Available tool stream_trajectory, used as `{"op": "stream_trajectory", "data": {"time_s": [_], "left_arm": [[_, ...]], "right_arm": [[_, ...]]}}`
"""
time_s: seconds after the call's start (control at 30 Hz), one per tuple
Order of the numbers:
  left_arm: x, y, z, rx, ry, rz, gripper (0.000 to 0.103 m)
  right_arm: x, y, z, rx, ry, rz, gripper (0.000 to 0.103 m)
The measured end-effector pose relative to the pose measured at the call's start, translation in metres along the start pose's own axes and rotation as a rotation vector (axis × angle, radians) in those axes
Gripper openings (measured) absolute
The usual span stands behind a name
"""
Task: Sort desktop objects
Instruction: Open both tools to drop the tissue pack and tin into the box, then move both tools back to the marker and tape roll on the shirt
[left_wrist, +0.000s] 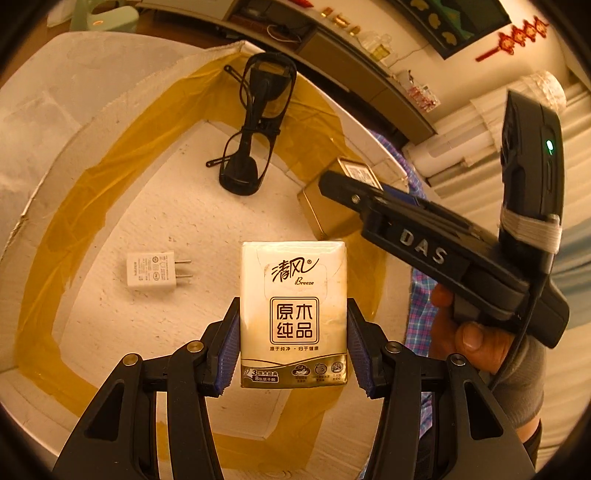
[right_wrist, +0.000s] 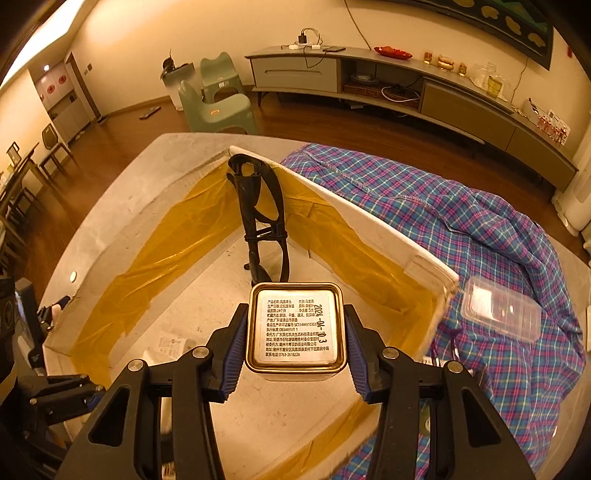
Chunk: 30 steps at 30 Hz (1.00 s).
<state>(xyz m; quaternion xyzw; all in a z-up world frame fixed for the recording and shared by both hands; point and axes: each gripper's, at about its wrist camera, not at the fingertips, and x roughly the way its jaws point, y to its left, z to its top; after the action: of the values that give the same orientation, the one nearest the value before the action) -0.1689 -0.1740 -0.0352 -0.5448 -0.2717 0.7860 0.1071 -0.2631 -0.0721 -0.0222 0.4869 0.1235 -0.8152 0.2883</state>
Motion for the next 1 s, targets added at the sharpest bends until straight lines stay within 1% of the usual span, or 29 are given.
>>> {"op": "stream_trajectory", "data": {"time_s": [0.17,0.3,0.43,0.53,0.57,0.6,0.7,0.83,1.0], "left_arm": [[0.004,0.006,0.005,-0.029,0.029,-0.020,0.055],[0.001,0.008,0.009,-0.035,0.012,-0.017,0.055],[0.000,0.007,0.011,-0.032,0.009,-0.019,0.055],[0.000,0.004,0.010,-0.023,0.009,-0.011,0.055],[0.000,0.002,0.010,-0.018,0.009,-0.008,0.055],[-0.001,0.000,0.010,-0.011,0.008,-0.006,0.055],[-0.003,-0.005,0.007,0.005,0.004,0.009,0.055],[-0.011,-0.015,0.003,0.036,-0.023,0.051,0.055],[-0.019,-0.028,-0.005,0.086,-0.057,0.102,0.055]], "right_arm": [[0.013,0.000,0.008,-0.020,0.027,-0.012,0.050],[0.020,0.000,0.011,-0.030,0.050,-0.006,0.050],[0.023,0.000,0.012,-0.033,0.048,-0.016,0.050],[0.020,-0.003,0.012,-0.027,0.038,-0.017,0.053],[0.018,-0.003,0.013,-0.025,0.032,-0.019,0.059],[0.016,-0.004,0.013,-0.021,0.025,-0.019,0.061],[0.009,-0.006,0.013,-0.015,0.009,-0.017,0.061],[-0.005,-0.009,0.009,0.001,-0.018,-0.002,0.061],[-0.036,-0.018,-0.004,0.029,-0.090,0.048,0.061]]}}
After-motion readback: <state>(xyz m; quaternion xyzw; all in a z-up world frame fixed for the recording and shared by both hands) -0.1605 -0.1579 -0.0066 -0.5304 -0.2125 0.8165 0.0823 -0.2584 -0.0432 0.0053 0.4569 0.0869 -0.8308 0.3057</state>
